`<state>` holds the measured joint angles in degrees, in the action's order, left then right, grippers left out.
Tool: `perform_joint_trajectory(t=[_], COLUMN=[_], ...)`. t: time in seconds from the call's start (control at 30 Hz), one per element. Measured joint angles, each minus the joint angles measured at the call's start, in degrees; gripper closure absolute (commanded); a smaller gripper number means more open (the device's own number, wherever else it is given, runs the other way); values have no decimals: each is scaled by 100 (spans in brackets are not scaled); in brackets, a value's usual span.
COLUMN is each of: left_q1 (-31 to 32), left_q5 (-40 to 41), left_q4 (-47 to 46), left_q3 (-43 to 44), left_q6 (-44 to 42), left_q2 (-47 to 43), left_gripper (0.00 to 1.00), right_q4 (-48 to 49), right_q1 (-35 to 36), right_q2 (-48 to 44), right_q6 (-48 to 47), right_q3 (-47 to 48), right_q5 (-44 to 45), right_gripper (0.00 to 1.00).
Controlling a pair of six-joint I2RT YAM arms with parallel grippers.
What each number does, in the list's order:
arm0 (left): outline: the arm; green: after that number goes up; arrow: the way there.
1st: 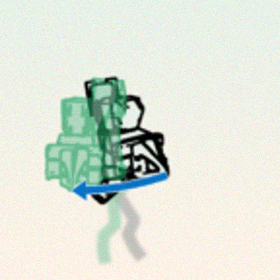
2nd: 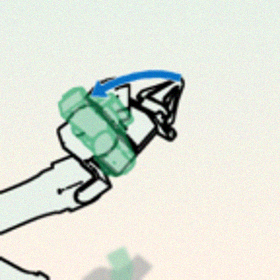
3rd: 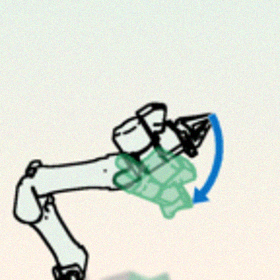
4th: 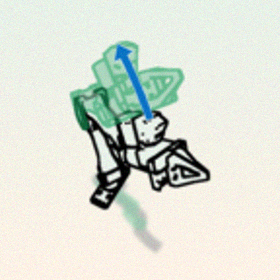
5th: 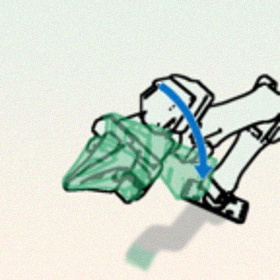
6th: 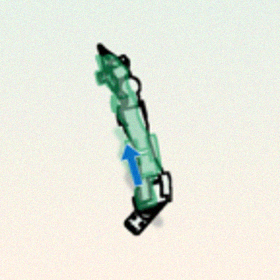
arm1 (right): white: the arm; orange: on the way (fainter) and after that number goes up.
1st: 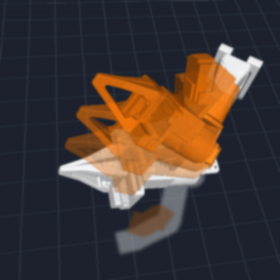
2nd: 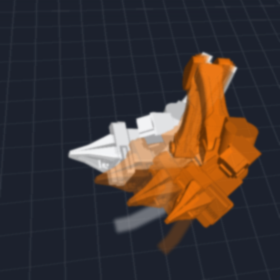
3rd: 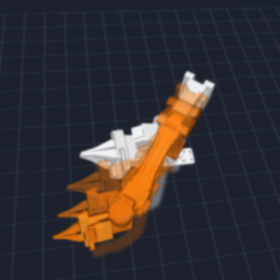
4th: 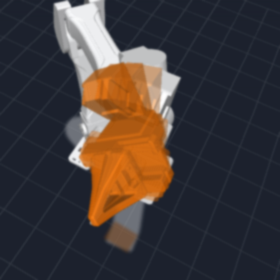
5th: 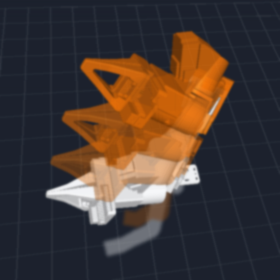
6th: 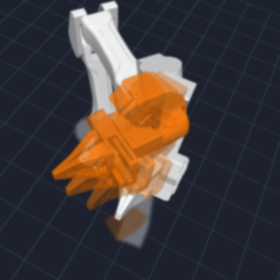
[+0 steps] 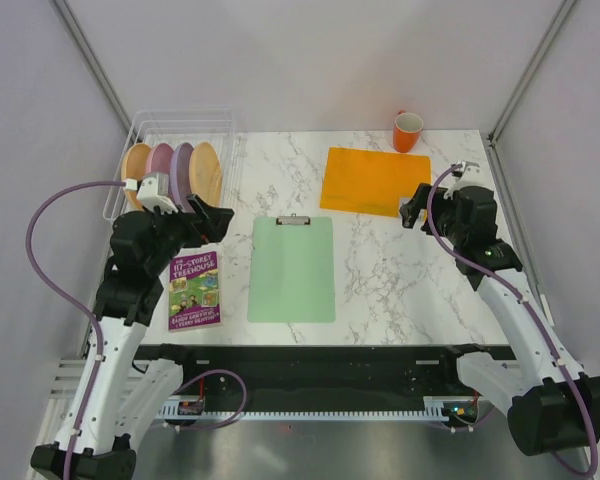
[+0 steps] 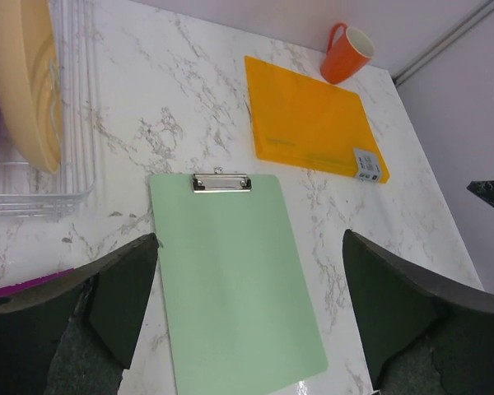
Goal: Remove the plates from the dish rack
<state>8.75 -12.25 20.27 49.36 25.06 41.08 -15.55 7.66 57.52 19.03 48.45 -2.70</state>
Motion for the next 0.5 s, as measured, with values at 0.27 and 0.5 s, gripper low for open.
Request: perform_joint_trajectory(t=[0.27, 0.5], left_q1=[7, 4], left_q5=[105, 730], left_q4=[111, 173], left_q3=[168, 623], left_q6=[-402, -894], left_q2=[-188, 809], left_gripper=[3, 3], right_q4=[-103, -168], right_q1=[0, 0], right_q2=[-39, 149], right_q6=[-87, -249], right_q3=[-144, -151], right_q5=[111, 118], right_gripper=[2, 2])
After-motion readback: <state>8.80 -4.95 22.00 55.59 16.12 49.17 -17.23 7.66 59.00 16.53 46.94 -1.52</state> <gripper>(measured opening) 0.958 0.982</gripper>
